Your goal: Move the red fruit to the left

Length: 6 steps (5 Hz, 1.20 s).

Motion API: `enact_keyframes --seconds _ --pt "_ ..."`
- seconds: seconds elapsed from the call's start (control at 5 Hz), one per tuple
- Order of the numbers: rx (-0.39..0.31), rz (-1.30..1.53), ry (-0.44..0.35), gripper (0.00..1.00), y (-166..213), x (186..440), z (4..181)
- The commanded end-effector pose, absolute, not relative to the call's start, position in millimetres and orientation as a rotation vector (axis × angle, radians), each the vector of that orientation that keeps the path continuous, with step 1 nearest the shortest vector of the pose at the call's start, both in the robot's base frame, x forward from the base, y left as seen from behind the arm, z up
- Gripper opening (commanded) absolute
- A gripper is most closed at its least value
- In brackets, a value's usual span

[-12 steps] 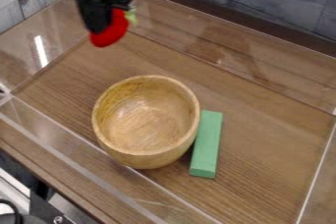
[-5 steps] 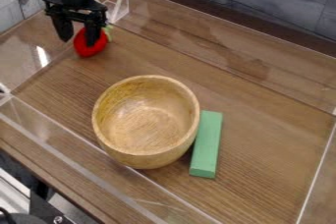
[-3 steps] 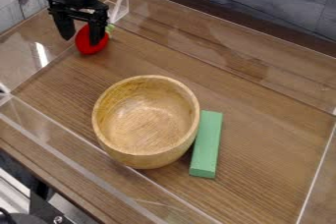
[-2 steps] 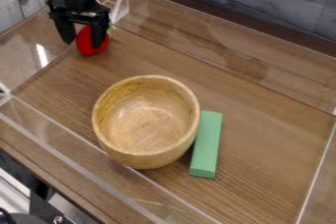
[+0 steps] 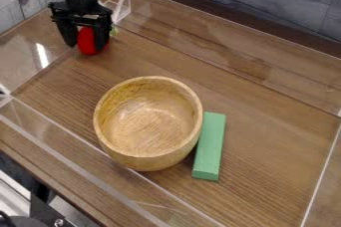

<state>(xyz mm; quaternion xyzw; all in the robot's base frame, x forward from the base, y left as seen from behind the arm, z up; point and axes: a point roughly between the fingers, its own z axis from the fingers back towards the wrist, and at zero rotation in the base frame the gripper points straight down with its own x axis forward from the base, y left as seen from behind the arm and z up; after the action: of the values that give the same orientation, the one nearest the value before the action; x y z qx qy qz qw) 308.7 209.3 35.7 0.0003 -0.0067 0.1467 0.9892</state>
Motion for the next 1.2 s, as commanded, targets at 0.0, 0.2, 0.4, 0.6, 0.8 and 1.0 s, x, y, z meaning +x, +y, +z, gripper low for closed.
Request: enact_keyframes --seconds 0.0,0.2,0.4,0.6,0.8,1.0 --pt "0.028 0.27 -0.076 1.0 212 317 47.9" --pt "0.009 0.259 -0.084 1.0 207 318 65.9" --pt "-0.008 0.244 -0.095 1.0 201 319 84.3" --pt "-0.025 0.26 -0.118 1.0 183 320 101.5" --pt "-0.026 0.282 -0.112 1.0 172 321 98.1" --pt "-0.022 0.311 -0.101 0.0 167 322 92.4"
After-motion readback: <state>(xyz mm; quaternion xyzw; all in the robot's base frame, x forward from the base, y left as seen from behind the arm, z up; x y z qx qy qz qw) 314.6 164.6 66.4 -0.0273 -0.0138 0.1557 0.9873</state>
